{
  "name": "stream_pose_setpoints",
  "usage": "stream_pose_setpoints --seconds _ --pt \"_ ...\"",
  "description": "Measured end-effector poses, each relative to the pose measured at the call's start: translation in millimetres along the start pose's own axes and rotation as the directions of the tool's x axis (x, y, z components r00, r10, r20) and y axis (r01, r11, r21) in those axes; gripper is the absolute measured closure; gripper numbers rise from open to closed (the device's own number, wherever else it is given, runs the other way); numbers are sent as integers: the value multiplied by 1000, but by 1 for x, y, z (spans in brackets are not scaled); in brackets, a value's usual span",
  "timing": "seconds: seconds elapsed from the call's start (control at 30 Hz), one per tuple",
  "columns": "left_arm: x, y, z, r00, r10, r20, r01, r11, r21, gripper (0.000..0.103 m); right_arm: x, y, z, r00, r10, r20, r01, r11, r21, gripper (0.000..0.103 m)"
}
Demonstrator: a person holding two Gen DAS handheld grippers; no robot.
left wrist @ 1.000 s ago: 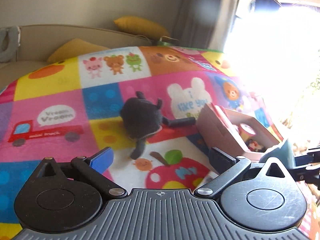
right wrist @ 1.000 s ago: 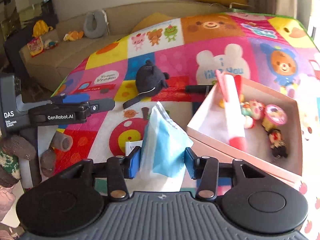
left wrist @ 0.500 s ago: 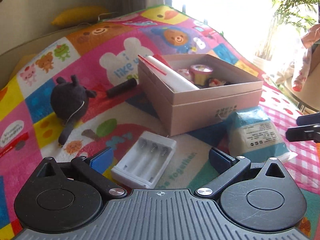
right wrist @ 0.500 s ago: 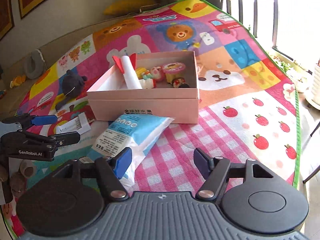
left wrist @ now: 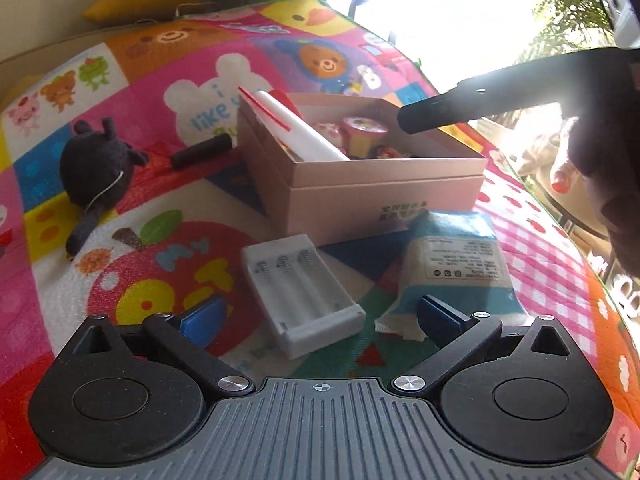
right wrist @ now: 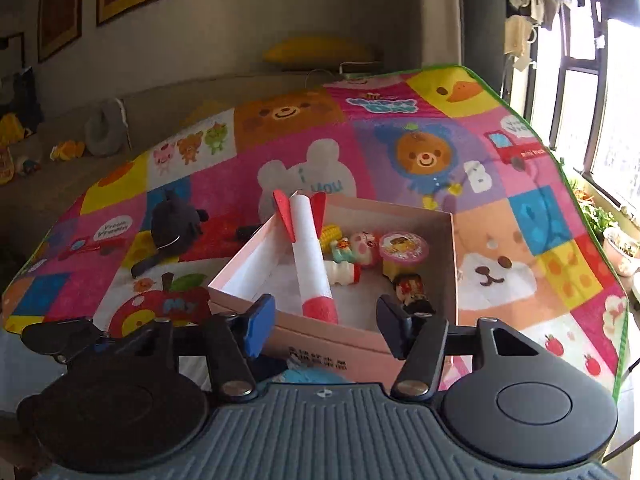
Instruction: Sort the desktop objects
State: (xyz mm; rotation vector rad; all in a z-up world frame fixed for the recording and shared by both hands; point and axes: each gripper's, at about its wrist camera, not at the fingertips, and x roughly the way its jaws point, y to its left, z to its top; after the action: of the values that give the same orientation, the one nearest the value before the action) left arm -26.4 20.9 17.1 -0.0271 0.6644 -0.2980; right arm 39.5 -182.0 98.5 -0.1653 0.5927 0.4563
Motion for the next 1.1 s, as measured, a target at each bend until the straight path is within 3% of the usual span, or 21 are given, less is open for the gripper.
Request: stream_pose_setpoints --seconds 0.1,0.23,0.27,0.3,0.43,0.53,0.63,0.67,0.77,0.87,1.03,1.1 --pt "-3 17 -1 999 -35 12 36 996 -80 0 56 13 32 995 -38 -91 32 997 -74 58" --pt "-3 31 -3 995 -95 34 99 983 -152 0 125 19 55 970 -4 -242 -5 999 -34 59" --pt "-4 32 -3 994 -101 37 106 982 -159 0 137 20 57 963 -13 -269 6 1000 -27 64" --pt "-4 34 -4 993 -108 42 114 980 -166 0 147 20 58 956 -19 -293 14 1000 -19 76" --pt "-4 41 -6 987 -150 63 160 965 -206 0 156 -4 65 942 53 -332 15 980 197 76" --pt "-3 45 -6 982 -173 74 185 956 -226 0 155 -32 66 916 188 -353 -4 887 462 76" --pt "-2 48 -6 979 -188 79 202 951 -235 0 160 -42 56 860 374 -348 -56 746 663 75" --pt "-2 48 -6 978 -190 80 204 950 -236 0 162 -41 54 855 388 -344 -54 726 686 75" --pt "-3 49 -6 979 -186 82 201 950 -238 0 172 -34 47 849 357 -389 -12 749 662 75" --pt "-2 46 -6 982 -173 76 185 957 -222 0 167 -33 45 859 354 -371 -37 764 644 73" --pt "-1 39 -4 989 -135 56 143 973 -183 0 94 -38 56 949 242 -204 -115 864 490 51" --pt "-1 33 -4 993 -108 44 114 981 -154 0 54 -37 55 980 164 -114 -107 913 393 48"
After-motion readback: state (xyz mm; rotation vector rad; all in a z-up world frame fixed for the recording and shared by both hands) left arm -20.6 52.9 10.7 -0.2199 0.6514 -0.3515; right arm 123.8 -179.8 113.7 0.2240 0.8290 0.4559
